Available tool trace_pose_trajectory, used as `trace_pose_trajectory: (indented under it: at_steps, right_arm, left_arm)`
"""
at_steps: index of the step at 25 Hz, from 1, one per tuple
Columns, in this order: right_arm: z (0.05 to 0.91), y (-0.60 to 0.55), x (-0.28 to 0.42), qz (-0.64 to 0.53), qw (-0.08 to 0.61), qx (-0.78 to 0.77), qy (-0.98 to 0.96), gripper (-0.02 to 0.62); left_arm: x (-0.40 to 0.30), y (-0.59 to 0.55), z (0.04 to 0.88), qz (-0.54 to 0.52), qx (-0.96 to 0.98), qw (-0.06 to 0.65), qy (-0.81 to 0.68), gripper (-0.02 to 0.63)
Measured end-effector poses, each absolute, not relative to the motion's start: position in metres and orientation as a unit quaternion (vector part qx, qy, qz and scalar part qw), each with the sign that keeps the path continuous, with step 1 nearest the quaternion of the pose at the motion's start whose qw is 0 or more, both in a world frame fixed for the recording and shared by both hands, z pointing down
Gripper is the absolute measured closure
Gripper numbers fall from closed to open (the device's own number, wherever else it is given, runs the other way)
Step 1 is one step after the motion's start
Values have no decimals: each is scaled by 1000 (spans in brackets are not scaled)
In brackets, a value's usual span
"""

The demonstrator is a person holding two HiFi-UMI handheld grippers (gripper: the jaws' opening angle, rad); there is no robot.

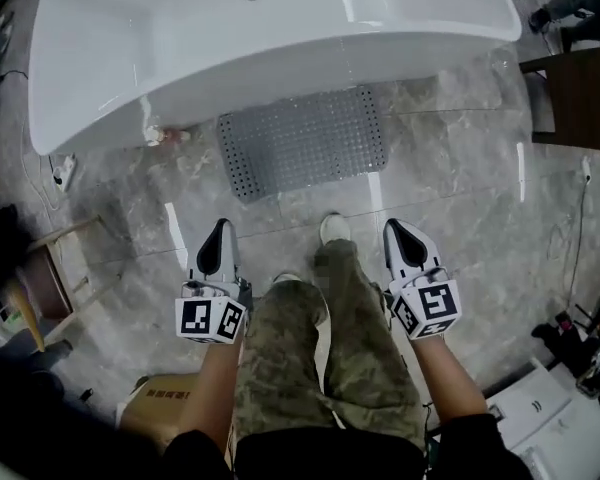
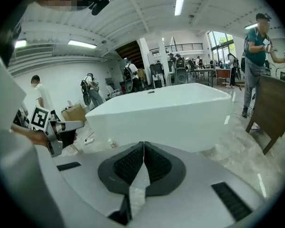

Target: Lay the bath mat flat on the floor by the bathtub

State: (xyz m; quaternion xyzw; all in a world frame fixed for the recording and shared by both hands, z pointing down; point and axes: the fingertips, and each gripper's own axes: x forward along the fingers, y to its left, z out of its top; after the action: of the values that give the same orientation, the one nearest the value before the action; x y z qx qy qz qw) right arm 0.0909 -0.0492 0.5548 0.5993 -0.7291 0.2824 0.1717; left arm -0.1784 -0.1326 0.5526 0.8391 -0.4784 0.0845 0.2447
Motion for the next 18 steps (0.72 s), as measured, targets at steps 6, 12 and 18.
trace_pose_trajectory:
  at_steps: [6, 12, 18]
  right_arm:
    - [381, 5, 67, 258, 164, 606, -734, 580]
    - [245, 66, 74, 231, 160, 628, -726, 580]
    - [157, 88, 87, 183, 130, 621, -751, 580]
  left_arm:
    - [-170, -59, 394, 52, 860, 258, -438, 589]
    - [-178, 10, 272, 35, 858, 267, -438, 589]
    - [-179, 49, 174, 36, 865, 191, -462, 589]
